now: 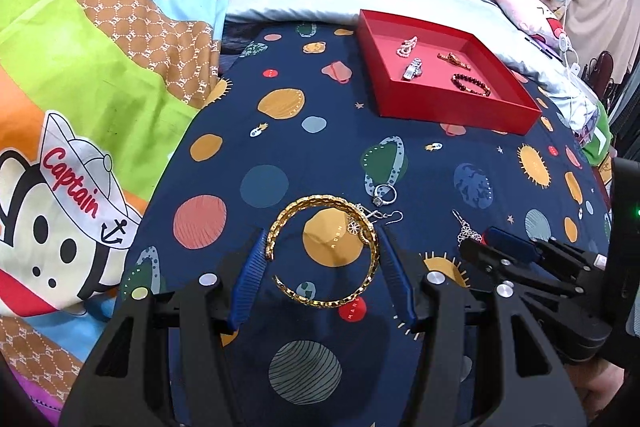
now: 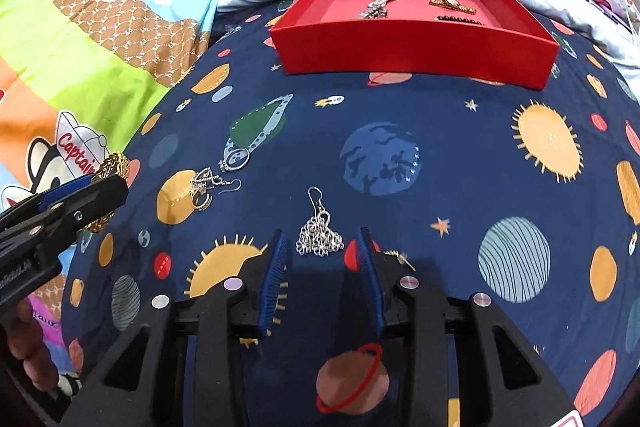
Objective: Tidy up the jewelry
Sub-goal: 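Grasp the silver drop earring with the right tool, then carry the gold bangle in the left tool while the right tool carries the earring to the tray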
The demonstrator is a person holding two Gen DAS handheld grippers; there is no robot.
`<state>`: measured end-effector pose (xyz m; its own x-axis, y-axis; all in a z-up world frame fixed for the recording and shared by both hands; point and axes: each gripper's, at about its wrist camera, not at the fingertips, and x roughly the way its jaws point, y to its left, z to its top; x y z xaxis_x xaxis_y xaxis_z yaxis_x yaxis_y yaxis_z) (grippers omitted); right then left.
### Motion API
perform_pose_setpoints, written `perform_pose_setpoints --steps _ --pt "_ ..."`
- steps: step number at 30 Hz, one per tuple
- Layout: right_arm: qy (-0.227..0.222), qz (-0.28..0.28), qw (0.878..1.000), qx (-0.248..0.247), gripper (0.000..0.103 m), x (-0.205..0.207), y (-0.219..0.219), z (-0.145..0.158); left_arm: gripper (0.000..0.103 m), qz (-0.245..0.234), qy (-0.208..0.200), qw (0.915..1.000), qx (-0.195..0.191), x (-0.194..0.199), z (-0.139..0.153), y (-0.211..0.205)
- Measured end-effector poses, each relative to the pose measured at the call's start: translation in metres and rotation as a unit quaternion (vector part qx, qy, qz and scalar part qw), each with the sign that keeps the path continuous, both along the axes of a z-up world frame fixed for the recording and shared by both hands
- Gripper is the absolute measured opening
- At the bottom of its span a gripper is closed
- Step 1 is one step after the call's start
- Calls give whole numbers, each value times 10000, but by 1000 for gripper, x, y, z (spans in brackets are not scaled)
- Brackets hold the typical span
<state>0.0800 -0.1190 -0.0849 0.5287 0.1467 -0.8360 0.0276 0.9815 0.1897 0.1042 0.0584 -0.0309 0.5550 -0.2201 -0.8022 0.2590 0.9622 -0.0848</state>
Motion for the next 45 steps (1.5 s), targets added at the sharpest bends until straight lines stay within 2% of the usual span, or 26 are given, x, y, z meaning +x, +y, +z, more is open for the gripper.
perform_pose_setpoints --steps 6,10,15,21,28,39,45 --pt "-65 85 9998 -186 21 9 6 -1 54 -1 22 10000 -15 1 -1 -2" --pt "-101 165 9985 -518 9 11 11 -1 54 -6 28 10000 -17 1 -1 -4" --pt "-75 181 9986 -493 9 10 8 -1 54 -27 23 10000 -31 -1 -1 -6" --pt "-141 76 9997 -184 9 3 0 9 54 -42 10 10000 -61 -3 2 -6" --pt "-486 -85 9988 4 9 -12 -12 41 54 -78 -53 9999 -113 -8 8 -8" --pt "-1043 -384 9938 -60 9 -42 -43 95 54 -199 -258 9992 -225 -17 29 -19" --pt "-1175 -502 9917 -143 9 -53 -56 108 54 -307 -353 9986 -247 -21 38 -27"
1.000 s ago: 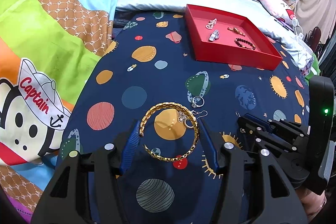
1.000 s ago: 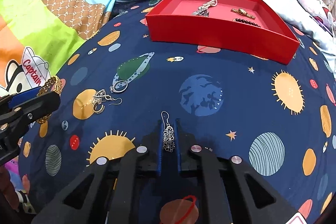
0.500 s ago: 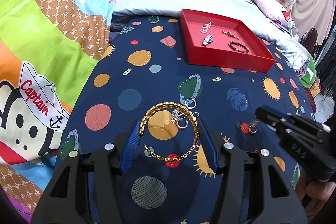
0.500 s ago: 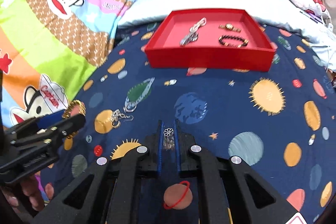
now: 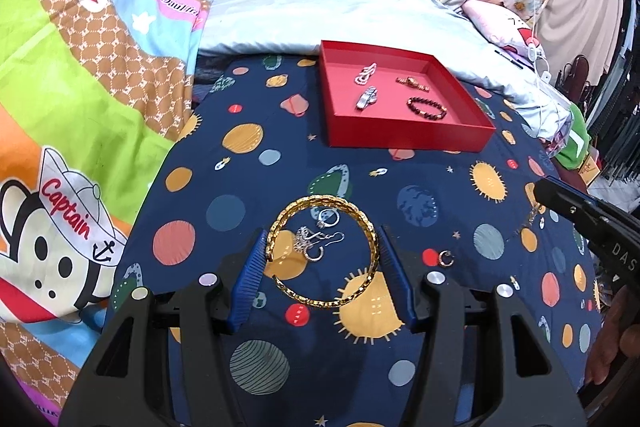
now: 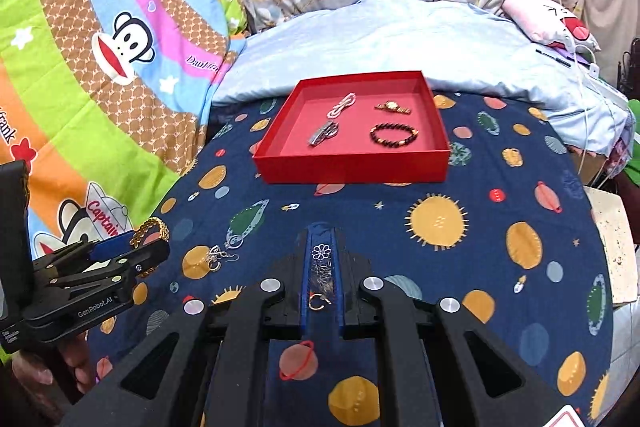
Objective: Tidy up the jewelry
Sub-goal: 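Carry the gold bangle in the left tool while the right tool carries the earring to the tray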
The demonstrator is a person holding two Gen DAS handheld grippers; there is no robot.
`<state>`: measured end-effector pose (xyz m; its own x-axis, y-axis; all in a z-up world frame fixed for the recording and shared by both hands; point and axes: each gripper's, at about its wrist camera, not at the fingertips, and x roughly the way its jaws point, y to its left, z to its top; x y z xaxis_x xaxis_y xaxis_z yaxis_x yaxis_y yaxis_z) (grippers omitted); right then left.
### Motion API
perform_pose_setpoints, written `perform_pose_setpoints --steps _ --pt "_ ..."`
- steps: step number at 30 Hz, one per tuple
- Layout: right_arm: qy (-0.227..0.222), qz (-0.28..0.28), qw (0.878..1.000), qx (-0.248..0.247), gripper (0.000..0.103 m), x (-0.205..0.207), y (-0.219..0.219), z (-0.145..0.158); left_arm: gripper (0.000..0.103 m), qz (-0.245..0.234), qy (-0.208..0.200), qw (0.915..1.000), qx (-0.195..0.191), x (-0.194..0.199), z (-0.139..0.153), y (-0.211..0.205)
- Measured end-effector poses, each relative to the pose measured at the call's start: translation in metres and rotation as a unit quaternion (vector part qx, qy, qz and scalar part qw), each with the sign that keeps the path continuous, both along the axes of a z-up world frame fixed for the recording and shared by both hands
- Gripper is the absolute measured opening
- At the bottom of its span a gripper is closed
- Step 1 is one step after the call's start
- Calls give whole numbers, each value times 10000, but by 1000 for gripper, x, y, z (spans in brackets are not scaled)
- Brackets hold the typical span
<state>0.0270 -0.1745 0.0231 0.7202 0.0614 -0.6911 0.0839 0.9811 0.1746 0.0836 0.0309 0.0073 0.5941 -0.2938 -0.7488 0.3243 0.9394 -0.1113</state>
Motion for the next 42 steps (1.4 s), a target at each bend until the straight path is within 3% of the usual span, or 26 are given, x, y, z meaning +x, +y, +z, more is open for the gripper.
perform_pose_setpoints --steps 17,35,42 --pt "-78 -132 9999 -62 9 24 -30 5 54 -254 -178 9995 -62 32 14 -44" --pt "-433 -85 9990 -39 9 129 -68 34 54 -350 -590 9976 -76 118 40 -102" --pt "-323 -53 9994 80 9 163 -76 22 54 -293 -545 9981 -72 152 34 -119"
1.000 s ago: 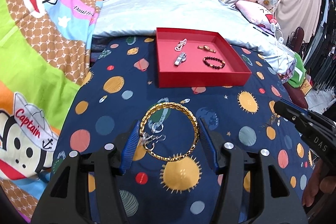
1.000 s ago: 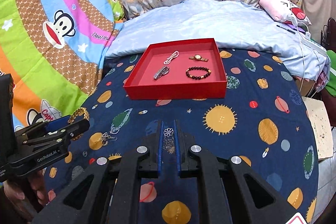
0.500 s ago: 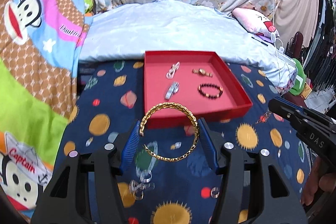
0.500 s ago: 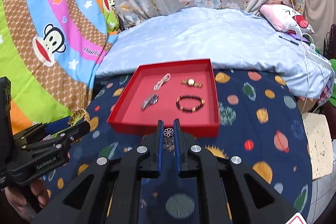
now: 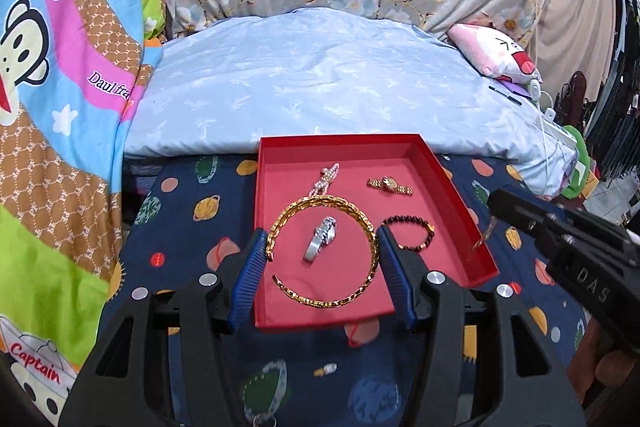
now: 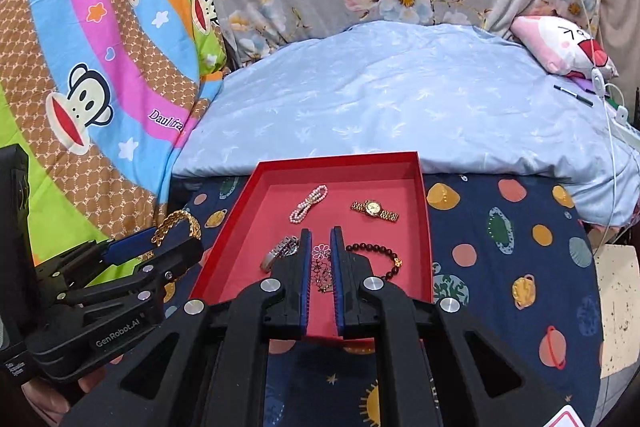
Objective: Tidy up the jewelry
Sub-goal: 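Carry the gold bangle in the left tool while the right tool carries the earring to the tray, then open both tools to drop the bangle and earring into the red tray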
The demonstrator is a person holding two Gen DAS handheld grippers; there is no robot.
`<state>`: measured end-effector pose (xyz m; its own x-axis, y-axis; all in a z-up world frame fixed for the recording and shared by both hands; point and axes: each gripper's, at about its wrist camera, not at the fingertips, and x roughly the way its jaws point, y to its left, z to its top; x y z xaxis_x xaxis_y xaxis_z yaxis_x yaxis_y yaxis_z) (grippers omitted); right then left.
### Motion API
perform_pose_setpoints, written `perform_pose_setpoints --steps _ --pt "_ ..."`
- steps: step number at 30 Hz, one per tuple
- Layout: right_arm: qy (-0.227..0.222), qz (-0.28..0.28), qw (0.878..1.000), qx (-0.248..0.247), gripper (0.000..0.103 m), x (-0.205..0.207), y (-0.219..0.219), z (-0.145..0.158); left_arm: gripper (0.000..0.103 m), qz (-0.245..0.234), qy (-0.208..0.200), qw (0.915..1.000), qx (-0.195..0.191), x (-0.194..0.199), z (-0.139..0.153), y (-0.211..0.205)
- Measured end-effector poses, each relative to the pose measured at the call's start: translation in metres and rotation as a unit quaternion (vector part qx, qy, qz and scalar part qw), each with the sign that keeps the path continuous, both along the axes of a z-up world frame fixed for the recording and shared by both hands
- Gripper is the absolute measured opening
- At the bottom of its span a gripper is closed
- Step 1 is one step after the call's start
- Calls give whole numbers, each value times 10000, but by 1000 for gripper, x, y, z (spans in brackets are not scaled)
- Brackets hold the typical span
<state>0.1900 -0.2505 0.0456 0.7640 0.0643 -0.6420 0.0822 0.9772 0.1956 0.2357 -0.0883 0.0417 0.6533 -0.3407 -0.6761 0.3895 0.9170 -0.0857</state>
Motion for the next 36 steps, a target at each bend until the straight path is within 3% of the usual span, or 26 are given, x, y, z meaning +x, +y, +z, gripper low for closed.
perform_pose_setpoints --steps 15,16,19,22,30,36 --pt "517 -94 9984 200 10 26 -14 -56 55 26 496 9984 253 34 -50 -19" --pt "492 -119 9986 171 11 25 -14 -55 55 61 491 9985 248 35 -50 -19" --pt "397 -211 9989 119 23 21 -15 -51 69 238 452 9985 219 36 -49 -13" --pt "317 -275 9990 130 29 14 -18 -44 73 283 454 9985 123 35 -42 -7" --pt "80 -354 9993 -128 38 -34 -10 -16 78 484 252 9985 -40 4 -12 33" --pt "145 -380 9989 -237 38 -85 4 -15 78 582 255 9980 24 -32 -12 64"
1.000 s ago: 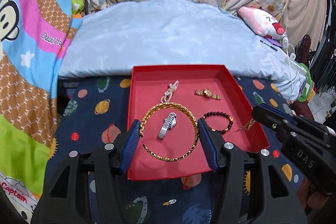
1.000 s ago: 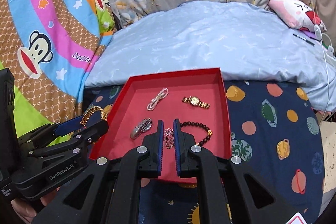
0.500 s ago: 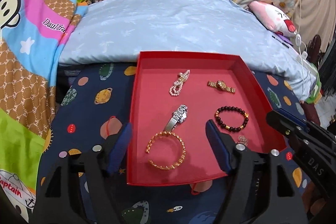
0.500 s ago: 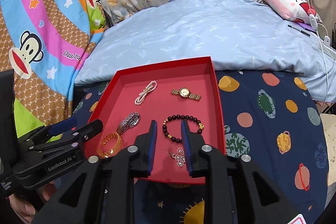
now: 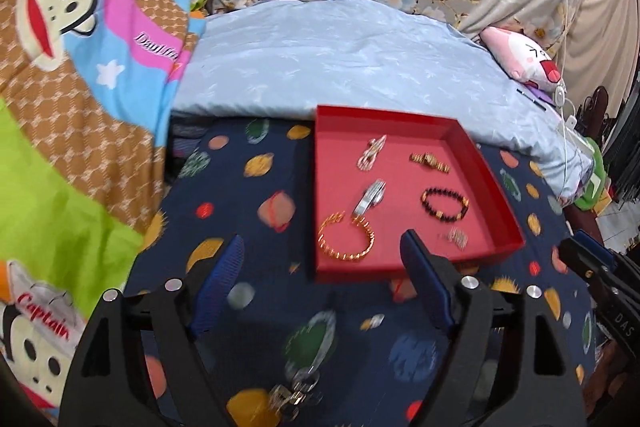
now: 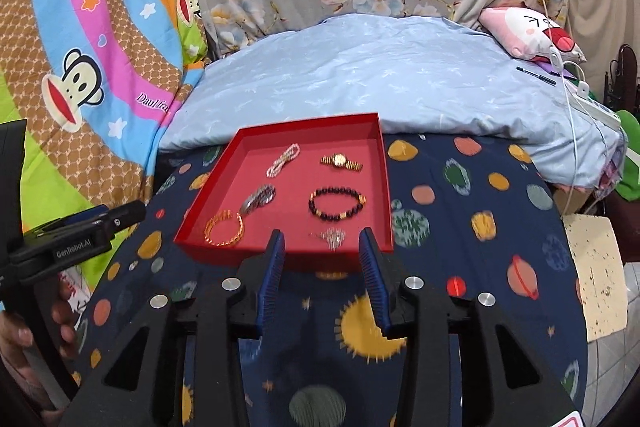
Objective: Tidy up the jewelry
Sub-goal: 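Open both tools to drop the bangle and earring into the red tray, then move both tools back over the remaining earrings and ring on the sheet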
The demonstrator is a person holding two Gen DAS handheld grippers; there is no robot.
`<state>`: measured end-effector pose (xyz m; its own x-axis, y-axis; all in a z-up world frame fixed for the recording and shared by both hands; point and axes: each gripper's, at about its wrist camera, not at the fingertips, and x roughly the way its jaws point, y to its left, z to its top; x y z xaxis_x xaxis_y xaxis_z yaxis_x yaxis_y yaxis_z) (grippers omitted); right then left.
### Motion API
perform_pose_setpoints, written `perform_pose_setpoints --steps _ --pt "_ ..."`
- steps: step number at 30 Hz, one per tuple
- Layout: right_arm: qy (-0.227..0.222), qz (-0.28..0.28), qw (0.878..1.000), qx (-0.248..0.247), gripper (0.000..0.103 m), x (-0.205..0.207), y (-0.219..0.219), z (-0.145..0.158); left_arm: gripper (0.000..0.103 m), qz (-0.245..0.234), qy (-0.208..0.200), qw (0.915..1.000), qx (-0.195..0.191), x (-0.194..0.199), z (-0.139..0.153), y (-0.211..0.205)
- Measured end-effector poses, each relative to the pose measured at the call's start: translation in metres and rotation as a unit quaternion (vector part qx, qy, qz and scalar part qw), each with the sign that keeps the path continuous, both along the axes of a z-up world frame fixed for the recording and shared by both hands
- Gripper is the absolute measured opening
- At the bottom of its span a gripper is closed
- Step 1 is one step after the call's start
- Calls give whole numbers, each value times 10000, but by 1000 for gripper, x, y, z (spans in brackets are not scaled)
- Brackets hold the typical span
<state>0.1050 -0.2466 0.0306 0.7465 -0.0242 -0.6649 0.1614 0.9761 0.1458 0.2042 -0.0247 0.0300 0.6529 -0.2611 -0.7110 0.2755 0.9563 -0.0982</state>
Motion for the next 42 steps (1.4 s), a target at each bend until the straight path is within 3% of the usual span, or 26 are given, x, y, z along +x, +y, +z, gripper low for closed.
perform_pose_setpoints --steps 7,18,29,42 --pt "254 11 9997 24 38 -49 20 -15 78 131 189 9996 183 -40 -17 32" --pt "613 132 9978 207 38 -88 50 -43 78 407 655 9968 193 -82 -53 73" --pt "856 298 9955 275 38 -95 73 -62 77 216 885 9950 405 -103 -85 73" --pt "1029 430 9932 328 38 -86 85 -78 74 112 903 9948 452 -99 -91 62"
